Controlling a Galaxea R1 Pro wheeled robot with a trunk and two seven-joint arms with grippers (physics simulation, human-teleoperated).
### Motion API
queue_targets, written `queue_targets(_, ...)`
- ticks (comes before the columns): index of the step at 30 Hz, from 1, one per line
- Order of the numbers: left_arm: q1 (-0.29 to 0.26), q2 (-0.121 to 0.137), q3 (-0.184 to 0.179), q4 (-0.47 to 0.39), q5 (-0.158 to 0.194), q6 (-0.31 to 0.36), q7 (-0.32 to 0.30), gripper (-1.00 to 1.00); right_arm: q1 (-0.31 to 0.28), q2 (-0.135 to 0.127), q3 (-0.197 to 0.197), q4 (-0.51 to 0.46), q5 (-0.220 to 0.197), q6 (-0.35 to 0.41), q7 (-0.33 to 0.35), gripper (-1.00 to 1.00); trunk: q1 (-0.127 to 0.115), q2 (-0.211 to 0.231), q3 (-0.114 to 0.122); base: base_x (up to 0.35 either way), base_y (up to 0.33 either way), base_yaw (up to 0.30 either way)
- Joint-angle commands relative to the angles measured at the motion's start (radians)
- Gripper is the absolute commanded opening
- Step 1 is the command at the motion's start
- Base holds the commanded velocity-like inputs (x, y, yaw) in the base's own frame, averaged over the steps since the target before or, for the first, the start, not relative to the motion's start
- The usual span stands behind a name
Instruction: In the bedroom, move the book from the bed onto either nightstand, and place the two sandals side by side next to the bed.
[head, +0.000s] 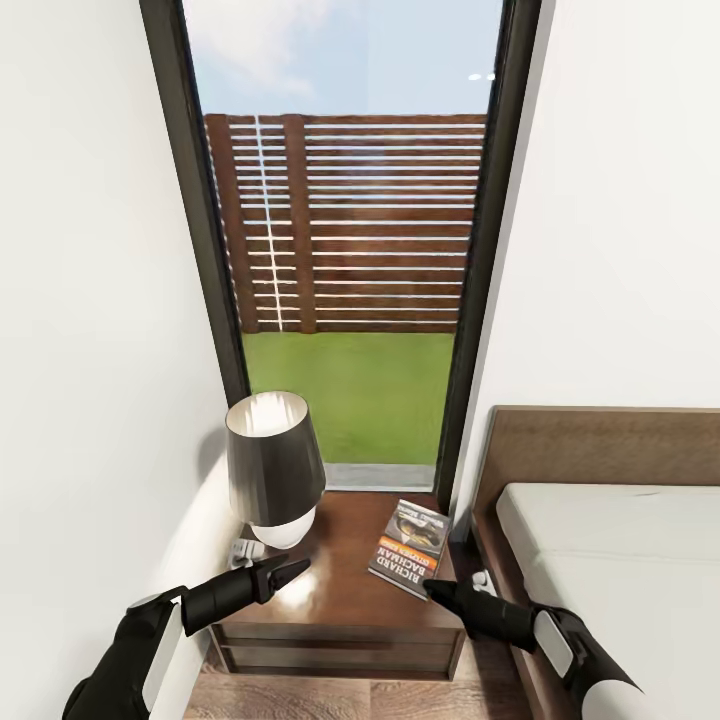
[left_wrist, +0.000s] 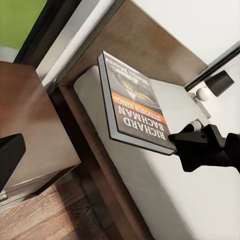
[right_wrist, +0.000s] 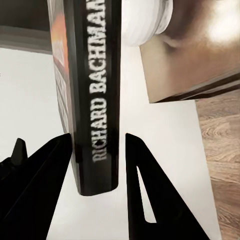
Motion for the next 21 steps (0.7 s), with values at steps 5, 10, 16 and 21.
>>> queue_targets(5, 0.000, -0.001, 0.002, 0.000, 0.003, 0.009, -0.003, 1.00, -0.001, -0.001, -0.008, 0.018, 0.001, 0.006, 0.003, -1.00, 0.000, -0.001, -0.001, 0.000, 0.000, 0.000)
queue_targets(10, 0.000, -0.001, 0.002, 0.000, 0.003, 0.009, -0.003, 1.00, -0.001, -0.001, -0.010, 0.041, 0.000, 0.006, 0.003, -1.00, 0.000, -0.001, -0.001, 0.065, 0.000, 0.000)
queue_targets(16, 0.000, -0.004, 0.002, 0.000, 0.003, 0.009, -0.003, 1.00, -0.001, 0.001, -0.009, 0.044, 0.000, 0.005, 0.003, -1.00, 0.000, -0.001, -0.001, 0.285, 0.000, 0.000)
queue_targets(21, 0.000, -0.008, 0.002, 0.012, 0.003, 0.009, -0.003, 1.00, -0.001, 0.004, -0.009, 0.044, 0.001, 0.005, 0.003, -1.00, 0.000, -0.001, -0.001, 0.160, 0.000, 0.000)
